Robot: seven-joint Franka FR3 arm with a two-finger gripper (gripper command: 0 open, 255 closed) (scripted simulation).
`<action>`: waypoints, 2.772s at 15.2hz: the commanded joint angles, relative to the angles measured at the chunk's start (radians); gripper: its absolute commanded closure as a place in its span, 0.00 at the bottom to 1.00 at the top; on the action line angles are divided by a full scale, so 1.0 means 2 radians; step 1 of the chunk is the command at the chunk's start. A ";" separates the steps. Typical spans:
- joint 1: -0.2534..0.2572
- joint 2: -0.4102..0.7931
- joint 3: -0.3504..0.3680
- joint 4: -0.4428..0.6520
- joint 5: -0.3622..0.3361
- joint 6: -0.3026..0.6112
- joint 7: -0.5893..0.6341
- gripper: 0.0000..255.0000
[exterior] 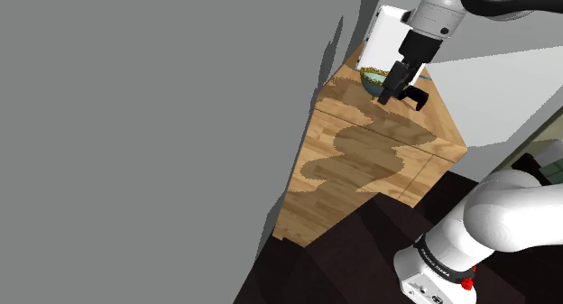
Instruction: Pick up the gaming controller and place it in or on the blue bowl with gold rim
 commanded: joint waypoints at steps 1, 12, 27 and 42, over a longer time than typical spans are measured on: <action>0.000 0.000 0.000 0.000 0.000 0.000 0.000 0.00; -0.046 0.078 -0.105 0.038 -0.076 0.029 -0.120 0.00; -0.083 0.269 -0.237 0.194 -0.103 0.067 -0.285 0.00; -0.100 0.352 -0.275 0.221 -0.081 0.120 -0.343 0.00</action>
